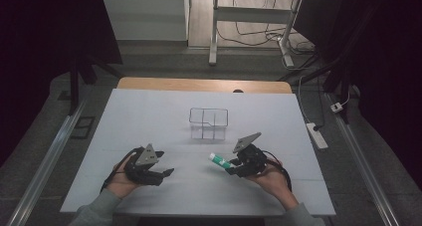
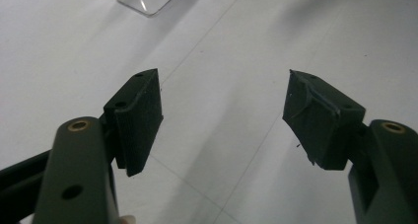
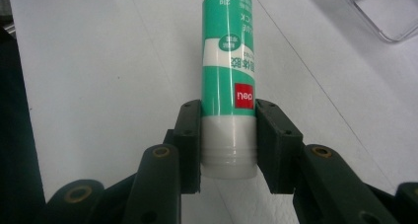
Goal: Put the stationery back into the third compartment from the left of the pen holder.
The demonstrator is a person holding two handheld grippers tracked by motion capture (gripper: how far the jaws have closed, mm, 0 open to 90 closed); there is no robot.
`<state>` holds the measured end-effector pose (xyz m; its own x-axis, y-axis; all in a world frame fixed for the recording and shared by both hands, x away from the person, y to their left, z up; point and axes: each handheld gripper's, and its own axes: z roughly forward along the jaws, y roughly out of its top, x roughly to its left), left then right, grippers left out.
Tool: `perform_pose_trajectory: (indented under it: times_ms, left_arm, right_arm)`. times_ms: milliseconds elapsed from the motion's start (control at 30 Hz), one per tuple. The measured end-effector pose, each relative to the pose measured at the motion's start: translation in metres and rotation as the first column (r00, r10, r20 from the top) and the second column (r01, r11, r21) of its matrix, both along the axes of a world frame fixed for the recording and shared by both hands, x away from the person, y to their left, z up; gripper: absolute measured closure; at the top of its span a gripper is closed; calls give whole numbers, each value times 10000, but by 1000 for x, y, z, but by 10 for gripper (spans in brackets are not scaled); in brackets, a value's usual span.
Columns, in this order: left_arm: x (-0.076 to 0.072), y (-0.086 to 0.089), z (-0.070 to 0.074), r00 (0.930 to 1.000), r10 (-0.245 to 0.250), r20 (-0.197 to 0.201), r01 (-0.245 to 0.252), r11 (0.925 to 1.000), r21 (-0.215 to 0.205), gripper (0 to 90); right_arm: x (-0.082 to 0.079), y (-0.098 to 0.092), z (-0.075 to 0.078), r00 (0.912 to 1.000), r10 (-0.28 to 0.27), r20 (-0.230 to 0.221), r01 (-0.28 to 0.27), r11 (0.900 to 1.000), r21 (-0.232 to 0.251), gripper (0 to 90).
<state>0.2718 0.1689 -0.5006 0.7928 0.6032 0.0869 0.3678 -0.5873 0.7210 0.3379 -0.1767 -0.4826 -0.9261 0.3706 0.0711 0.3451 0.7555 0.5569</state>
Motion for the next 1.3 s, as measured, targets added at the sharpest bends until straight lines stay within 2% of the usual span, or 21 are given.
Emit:
perform_pose_trajectory:
  times_ms: [133, 400, 667, 967, 1300]
  left_arm:
    - [0, -5, 2, 9999, -89, 70, 89, 9999, 77, 310]
    - [2, -15, 3, 9993, -302, 226, 289, 9981, 539, 299]
    - [4, -18, 1, 9993, -294, 236, 275, 9968, 748, 280]
    - [5, -24, 0, 9986, -407, 327, 373, 9944, 991, 245]
    - [5, -33, 0, 9952, -733, 656, 645, 9898, 1269, 216]
  right_arm:
    - [1, 3, 0, 10000, 72, -56, -72, 10000, 24, 653]
    - [2, 13, -2, 9996, 170, -240, -169, 9999, 30, 653]
    - [6, 30, -2, 9985, 466, -281, -465, 9989, 35, 653]
    - [8, 45, -2, 9967, 564, -578, -568, 9984, -53, 653]
    - [12, 58, 0, 9945, 772, -705, -782, 9969, -119, 653]
